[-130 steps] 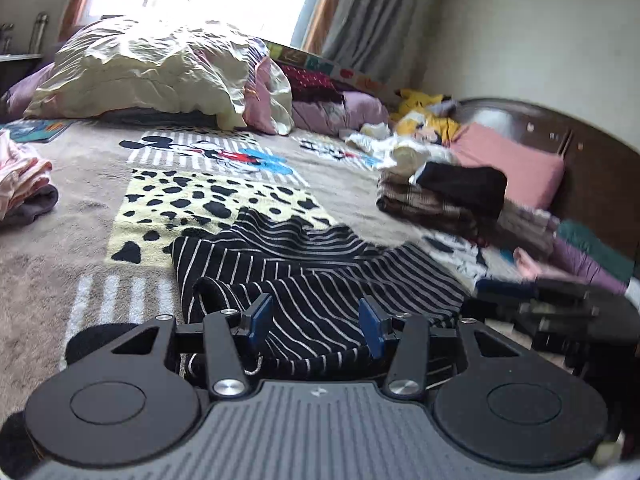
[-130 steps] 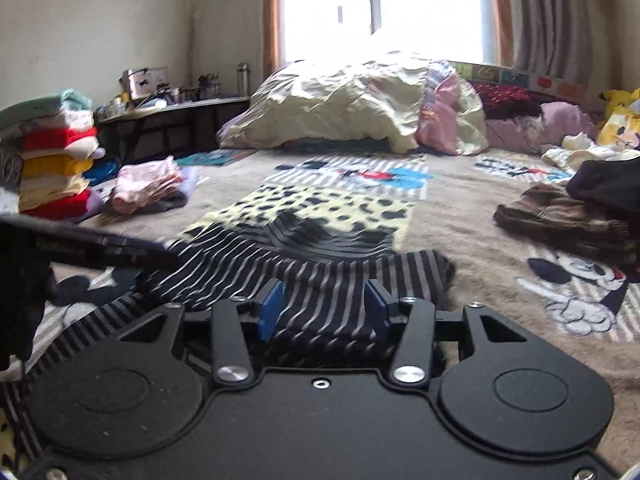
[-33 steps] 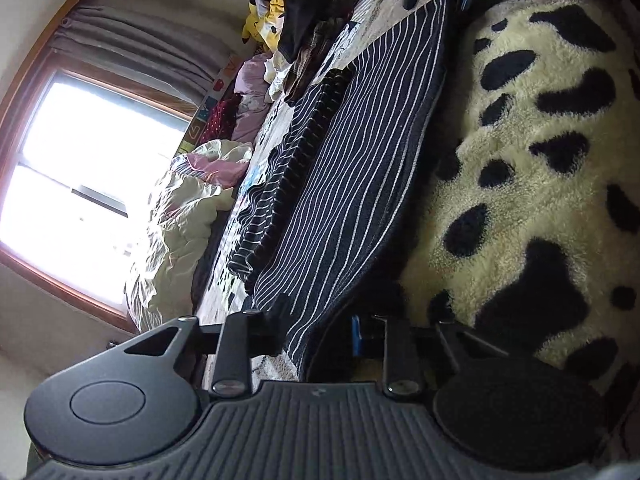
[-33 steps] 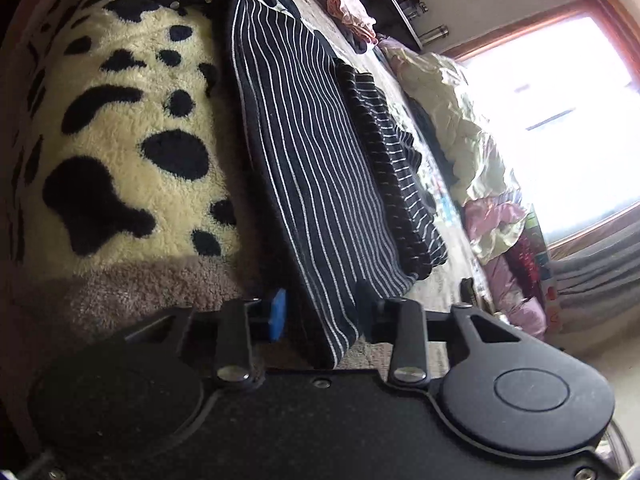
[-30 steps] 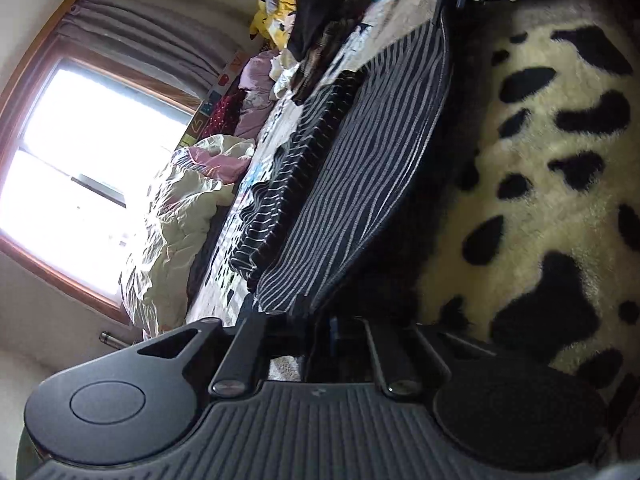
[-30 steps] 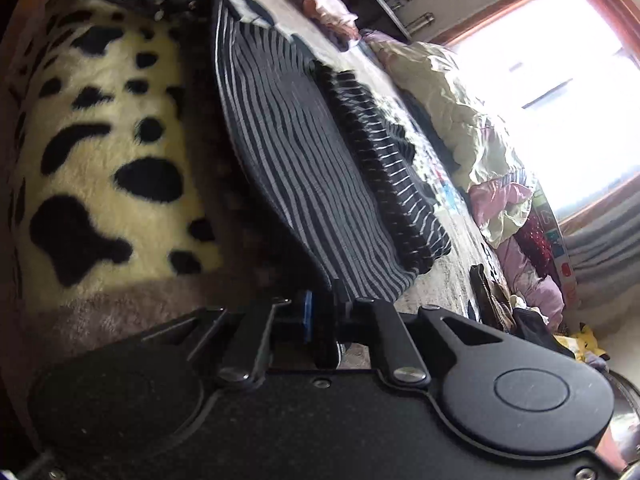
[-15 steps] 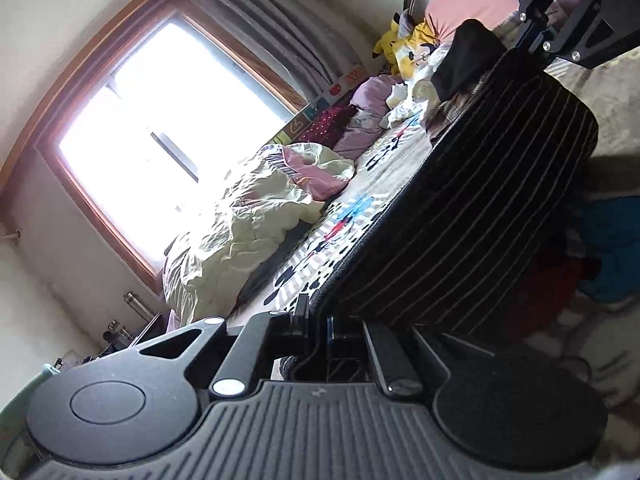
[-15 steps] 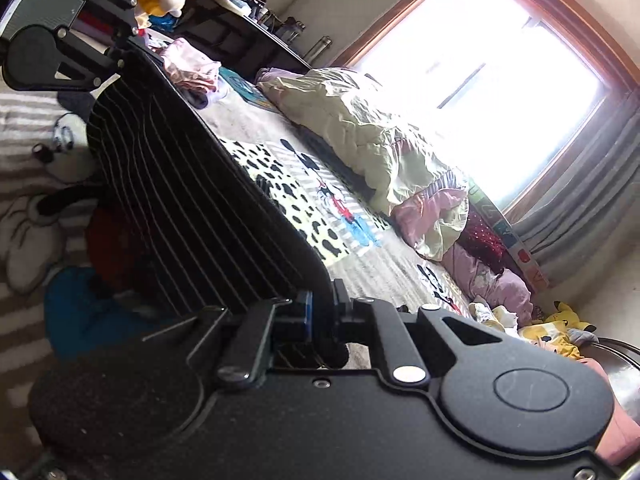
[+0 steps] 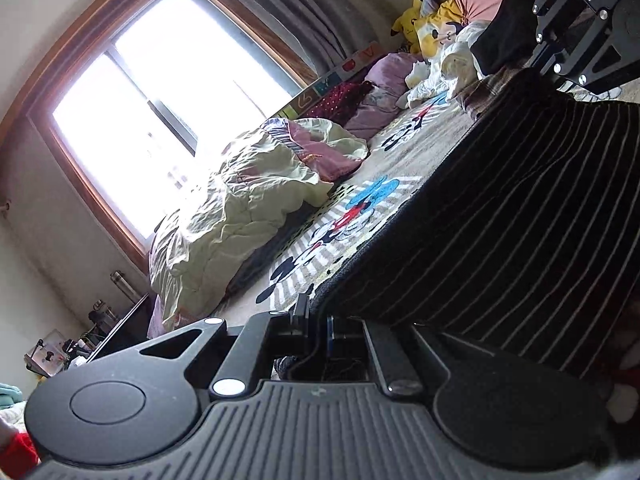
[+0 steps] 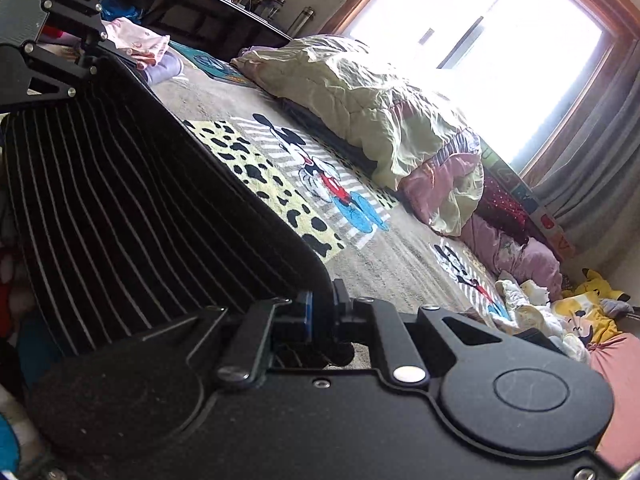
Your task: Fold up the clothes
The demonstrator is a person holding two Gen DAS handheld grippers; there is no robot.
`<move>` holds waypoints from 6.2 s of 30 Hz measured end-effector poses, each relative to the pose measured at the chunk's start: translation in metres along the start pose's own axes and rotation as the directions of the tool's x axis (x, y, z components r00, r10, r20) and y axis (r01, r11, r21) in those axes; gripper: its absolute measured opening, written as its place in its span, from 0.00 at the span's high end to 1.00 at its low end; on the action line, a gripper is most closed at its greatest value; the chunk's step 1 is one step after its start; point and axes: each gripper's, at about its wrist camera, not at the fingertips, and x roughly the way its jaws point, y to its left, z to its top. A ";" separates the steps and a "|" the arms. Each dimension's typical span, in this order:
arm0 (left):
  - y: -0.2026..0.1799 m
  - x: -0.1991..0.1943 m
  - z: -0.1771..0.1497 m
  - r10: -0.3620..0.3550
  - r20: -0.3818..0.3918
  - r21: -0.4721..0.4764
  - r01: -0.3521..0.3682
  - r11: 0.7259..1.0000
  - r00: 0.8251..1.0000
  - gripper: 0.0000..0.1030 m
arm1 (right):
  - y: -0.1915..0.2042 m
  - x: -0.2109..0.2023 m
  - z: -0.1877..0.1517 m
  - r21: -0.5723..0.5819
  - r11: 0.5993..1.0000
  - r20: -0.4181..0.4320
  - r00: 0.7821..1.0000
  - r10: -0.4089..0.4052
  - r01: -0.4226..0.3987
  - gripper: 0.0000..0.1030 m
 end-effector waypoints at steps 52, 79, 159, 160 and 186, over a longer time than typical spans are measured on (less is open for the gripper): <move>0.110 0.000 -0.105 -0.524 0.108 -0.970 0.205 0.131 0.845 0.35 | -0.039 -0.021 -0.112 0.965 0.230 0.062 0.957 0.282 -0.130 0.47; 0.093 0.026 -0.123 -0.578 0.162 -0.986 0.157 -0.060 0.800 0.40 | -0.040 0.007 -0.126 0.975 0.129 0.131 0.931 0.340 -0.184 0.46; 0.477 -0.201 -0.281 0.136 -0.196 -0.943 -0.225 0.247 0.971 0.78 | 0.227 0.123 0.408 0.457 0.331 0.507 0.548 0.666 -0.826 0.79; 0.477 -0.201 -0.281 0.137 -0.196 -0.942 -0.225 0.248 0.971 0.78 | 0.226 0.120 0.408 0.449 0.348 0.501 0.555 0.664 -0.823 0.79; 0.446 -0.316 -0.284 0.165 -0.213 -0.960 -0.237 0.146 0.963 0.21 | 0.168 0.006 0.274 0.675 0.223 0.483 0.649 0.587 -0.703 0.25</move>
